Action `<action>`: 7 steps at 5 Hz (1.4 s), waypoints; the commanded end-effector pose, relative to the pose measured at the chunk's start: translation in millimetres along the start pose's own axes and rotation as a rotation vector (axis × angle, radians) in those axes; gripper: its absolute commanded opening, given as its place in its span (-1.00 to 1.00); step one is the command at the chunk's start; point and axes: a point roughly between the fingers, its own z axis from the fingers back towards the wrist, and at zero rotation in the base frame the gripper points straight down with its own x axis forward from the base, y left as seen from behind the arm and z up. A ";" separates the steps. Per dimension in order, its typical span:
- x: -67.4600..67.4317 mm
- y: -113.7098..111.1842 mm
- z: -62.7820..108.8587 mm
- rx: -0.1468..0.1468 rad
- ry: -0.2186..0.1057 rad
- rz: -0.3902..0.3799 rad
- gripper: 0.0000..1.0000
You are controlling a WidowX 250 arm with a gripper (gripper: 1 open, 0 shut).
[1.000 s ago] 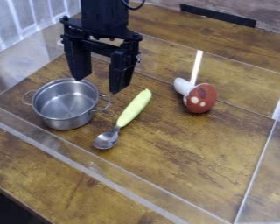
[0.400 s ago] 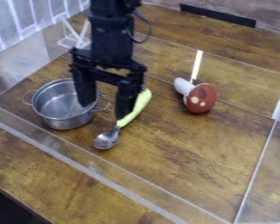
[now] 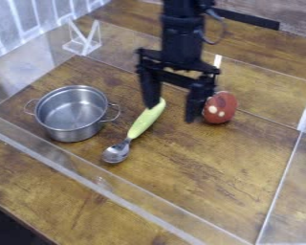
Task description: Put the mushroom in the silver pot
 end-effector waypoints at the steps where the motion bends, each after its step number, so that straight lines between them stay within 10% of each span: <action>1: 25.1 -15.7 18.0 -0.005 -0.086 -0.010 1.00; 7: 86.8 0.3 -1.4 0.021 -0.115 0.048 1.00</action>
